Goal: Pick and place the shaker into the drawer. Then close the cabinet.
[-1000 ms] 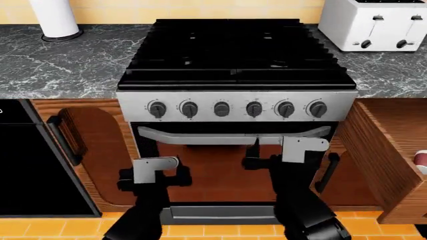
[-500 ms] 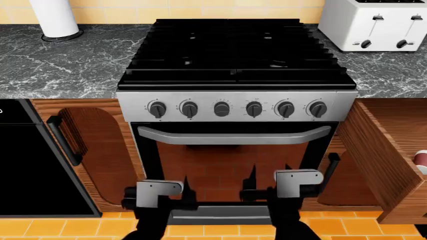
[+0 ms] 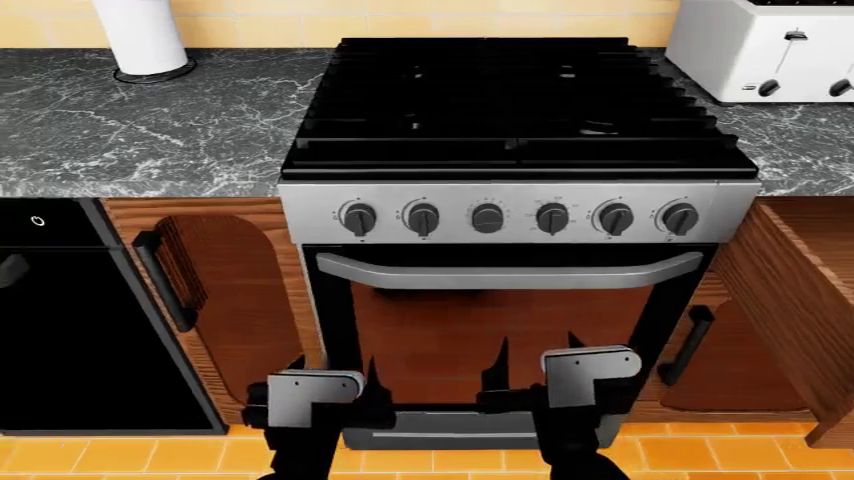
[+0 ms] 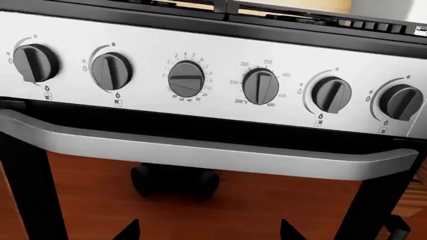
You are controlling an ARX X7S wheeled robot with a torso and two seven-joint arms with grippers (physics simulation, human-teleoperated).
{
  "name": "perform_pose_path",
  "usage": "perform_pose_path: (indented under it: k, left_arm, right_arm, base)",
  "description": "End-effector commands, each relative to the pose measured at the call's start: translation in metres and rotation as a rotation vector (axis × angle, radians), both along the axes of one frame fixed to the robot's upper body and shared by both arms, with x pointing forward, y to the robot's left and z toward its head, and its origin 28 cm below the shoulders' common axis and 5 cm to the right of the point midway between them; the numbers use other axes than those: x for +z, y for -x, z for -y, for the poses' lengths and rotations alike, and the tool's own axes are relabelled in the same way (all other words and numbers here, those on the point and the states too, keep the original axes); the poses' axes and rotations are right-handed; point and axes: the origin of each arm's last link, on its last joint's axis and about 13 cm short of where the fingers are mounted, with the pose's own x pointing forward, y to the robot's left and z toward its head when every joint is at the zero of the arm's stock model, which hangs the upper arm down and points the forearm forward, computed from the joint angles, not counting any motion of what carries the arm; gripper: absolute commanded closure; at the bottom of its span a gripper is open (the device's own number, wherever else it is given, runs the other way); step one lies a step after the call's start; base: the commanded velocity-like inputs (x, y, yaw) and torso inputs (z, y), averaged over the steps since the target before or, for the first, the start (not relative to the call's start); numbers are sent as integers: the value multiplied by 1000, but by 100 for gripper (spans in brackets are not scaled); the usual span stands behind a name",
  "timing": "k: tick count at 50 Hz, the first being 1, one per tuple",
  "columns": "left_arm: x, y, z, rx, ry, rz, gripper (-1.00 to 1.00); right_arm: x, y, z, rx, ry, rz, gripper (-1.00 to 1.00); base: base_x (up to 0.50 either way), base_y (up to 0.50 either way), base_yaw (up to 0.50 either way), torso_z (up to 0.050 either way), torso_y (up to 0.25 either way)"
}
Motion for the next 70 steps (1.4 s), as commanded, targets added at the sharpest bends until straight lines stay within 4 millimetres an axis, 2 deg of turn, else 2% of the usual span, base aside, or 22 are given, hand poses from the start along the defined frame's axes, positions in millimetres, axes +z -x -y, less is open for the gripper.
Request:
perform_pose_path:
  k: [1,7,31,39,44,47,52,55,57,68,70]
  left_arm:
    - [3,1,0,-3,6,10,-100]
    - [-2,1,0,-8,2,9,-100]
    - [-2,1,0,-25,4,10,-100]
    - [10,1,1,-29,3,10,-100]
    - [0,1,1,-30,1,10,-100]
    - [5,1,1,-31,1,10,-100]
    - [1,1,1,-32,1,11,-100]
    - [8,1,1,-33,1,10,-100]
    - [2,1,1,-33,1,10,-100]
    - [-1,2,1,-40,5,17,-100]
    - [7,2,1,-44,7,18,-100]
  right_arm:
    - [0,1,-2,12,19,3,-100]
    - [0,1,-1,12,15,1,-100]
    - [-1,0,-2,17,16,-6,-100]
    - [-1,0,-2,15,13,-4,-100]
    - [-1,0,-2,17,14,-4,-100]
    - [-1,0,-2,17,13,-4,-100]
    - [-1,0,-2,18,14,-4,-100]
    - [-1,0,-2,18,14,-4,-100]
    - [0,0,-1,11,0,5,-100]
    - [1,0,-1,2,-26,4,-100]
    - [1,0,0,2,-25,4,-100]
  base:
    - [2,500,0,0,0]
    - [2,500,0,0,0]
    - [2,500,0,0,0]
    - [2,500,0,0,0]
    - [2,500,0,0,0]
    - [2,500,0,0,0]
    - [2,500,0,0,0]
    - [2,500,0,0,0]
    - [2,500,0,0,0]
    - [0,19,0,0,0]
    - [0,0,0,0,0]
